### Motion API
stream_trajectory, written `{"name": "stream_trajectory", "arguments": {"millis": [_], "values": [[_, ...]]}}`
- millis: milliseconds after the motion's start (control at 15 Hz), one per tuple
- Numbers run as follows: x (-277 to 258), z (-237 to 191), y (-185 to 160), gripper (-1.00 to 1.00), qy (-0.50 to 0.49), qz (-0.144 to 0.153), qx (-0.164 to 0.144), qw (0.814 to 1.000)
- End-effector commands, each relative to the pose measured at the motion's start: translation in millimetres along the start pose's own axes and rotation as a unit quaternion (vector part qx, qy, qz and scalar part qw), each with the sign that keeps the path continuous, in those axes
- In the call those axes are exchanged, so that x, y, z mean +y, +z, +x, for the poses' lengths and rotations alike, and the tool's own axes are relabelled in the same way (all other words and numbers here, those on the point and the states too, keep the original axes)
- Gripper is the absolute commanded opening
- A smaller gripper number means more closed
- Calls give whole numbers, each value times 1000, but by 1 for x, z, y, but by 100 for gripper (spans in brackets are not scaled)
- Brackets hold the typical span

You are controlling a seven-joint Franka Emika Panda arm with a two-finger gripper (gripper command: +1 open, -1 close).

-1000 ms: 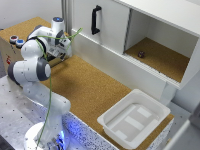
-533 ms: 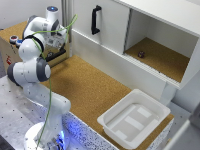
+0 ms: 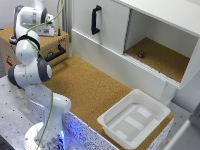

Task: Push down the green button to turn off the green light

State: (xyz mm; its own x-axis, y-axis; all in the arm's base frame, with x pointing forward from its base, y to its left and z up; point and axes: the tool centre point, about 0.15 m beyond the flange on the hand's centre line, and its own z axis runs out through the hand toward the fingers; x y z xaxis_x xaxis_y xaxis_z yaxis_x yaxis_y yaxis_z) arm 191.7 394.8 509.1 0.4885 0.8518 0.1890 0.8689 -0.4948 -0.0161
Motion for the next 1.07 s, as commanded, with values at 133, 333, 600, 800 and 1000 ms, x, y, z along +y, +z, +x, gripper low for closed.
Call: {"name": "stream_trajectory", "arguments": {"millis": [133, 333, 600, 800, 1000], "values": [[-42, 34, 16, -100, -92, 13, -38, 995], [-48, 30, 33, -100, -111, 28, -42, 993], [-41, 40, 45, -100, -114, 18, -44, 992], [-39, 44, 58, -100, -117, 18, -64, 991], [-42, 46, 78, -100, -110, 25, -91, 989]]}}
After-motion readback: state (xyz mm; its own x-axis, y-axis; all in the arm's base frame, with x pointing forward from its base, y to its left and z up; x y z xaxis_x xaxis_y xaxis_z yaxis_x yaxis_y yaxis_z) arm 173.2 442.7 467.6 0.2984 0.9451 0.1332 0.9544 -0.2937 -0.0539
